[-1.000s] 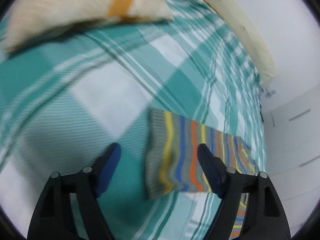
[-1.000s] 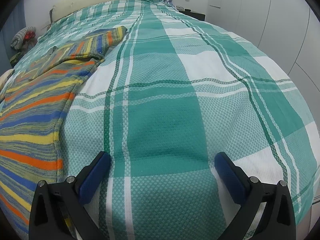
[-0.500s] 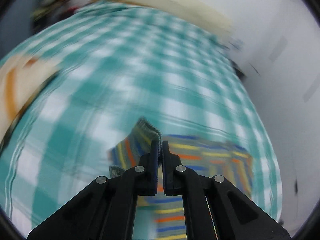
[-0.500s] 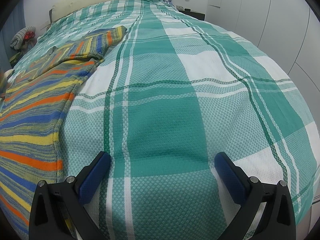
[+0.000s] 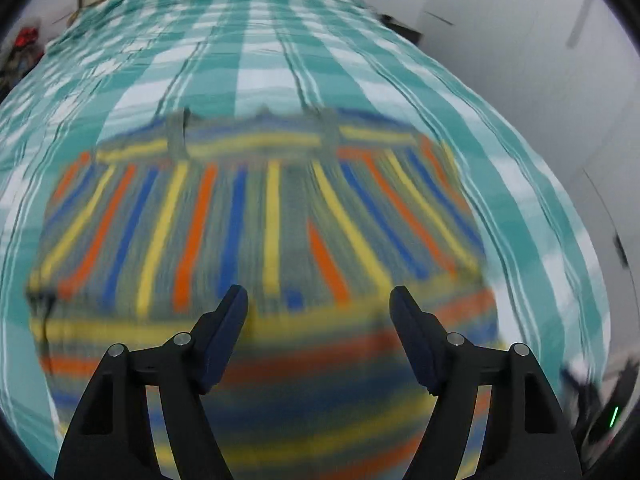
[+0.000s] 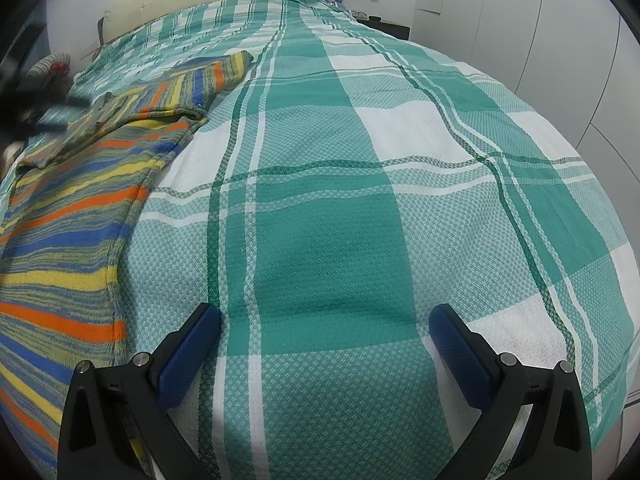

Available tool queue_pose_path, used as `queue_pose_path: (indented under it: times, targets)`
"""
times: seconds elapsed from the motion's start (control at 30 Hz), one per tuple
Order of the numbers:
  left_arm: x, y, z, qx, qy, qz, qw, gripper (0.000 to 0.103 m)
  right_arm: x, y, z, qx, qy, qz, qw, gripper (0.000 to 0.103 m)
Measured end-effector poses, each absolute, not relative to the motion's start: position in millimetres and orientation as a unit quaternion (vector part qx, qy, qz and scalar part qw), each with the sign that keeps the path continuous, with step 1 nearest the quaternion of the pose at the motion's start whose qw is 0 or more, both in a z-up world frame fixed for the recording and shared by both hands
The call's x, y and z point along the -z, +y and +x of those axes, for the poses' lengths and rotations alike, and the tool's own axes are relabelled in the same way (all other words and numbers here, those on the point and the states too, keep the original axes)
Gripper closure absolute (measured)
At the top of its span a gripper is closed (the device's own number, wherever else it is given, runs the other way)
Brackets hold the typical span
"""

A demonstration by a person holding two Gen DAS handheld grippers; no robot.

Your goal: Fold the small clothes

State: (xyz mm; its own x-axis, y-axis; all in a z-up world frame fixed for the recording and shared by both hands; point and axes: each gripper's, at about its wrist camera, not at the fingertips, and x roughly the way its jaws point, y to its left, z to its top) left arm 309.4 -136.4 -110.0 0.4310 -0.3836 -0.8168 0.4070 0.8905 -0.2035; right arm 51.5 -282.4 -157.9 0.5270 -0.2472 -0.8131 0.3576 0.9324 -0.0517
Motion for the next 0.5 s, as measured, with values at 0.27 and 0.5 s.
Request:
queue_pose_path:
  times: [0.27,0.5]
  targets:
    - [101,13,301,0.144,0.443,0.028,0.885,0.017,158,-282,51,0.172,0.454,0.061,0.872,0.000]
    - [129,37,342,0.130,0.442,0.000,0.888,0.018,158,-282,51,0.174,0.453,0.060,0.872,0.000]
